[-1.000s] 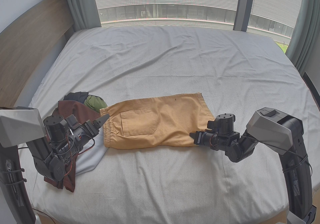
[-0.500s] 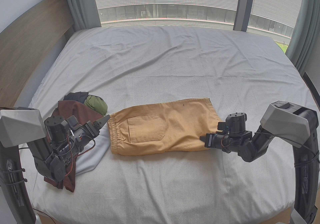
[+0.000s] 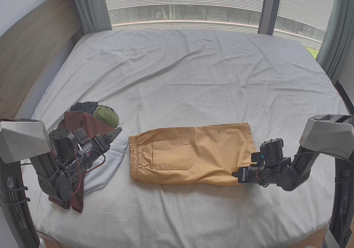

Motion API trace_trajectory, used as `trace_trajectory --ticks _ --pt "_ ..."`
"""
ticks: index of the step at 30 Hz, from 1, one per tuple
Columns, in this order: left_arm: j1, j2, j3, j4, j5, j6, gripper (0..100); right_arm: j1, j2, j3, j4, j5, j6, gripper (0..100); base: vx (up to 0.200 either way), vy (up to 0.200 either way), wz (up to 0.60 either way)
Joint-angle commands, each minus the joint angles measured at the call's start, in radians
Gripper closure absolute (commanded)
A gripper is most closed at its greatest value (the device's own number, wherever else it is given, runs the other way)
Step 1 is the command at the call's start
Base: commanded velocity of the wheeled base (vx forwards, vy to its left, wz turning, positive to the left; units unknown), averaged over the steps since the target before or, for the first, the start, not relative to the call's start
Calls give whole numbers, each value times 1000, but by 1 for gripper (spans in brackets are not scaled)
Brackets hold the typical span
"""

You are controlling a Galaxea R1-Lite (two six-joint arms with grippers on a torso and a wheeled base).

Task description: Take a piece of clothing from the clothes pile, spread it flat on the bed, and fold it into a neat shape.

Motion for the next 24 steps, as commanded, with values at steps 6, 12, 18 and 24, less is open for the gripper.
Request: trace_trajectory --ticks 6,12,18,24 --pt "-4 -2 2 0 -1 -1 0 -15 -55 99 0 1 -12 100 0 0 0" --pt "-7 4 6 0 -4 -2 0 -13 -41 110 -2 1 -23 100 0 0 0" --pt "-11 18 11 0 -8 -2 0 -1 -40 119 3 1 -15 0 0 0 0" --pt "-34 18 56 0 -9 2 0 22 -66 176 9 4 -18 0 0 0 0"
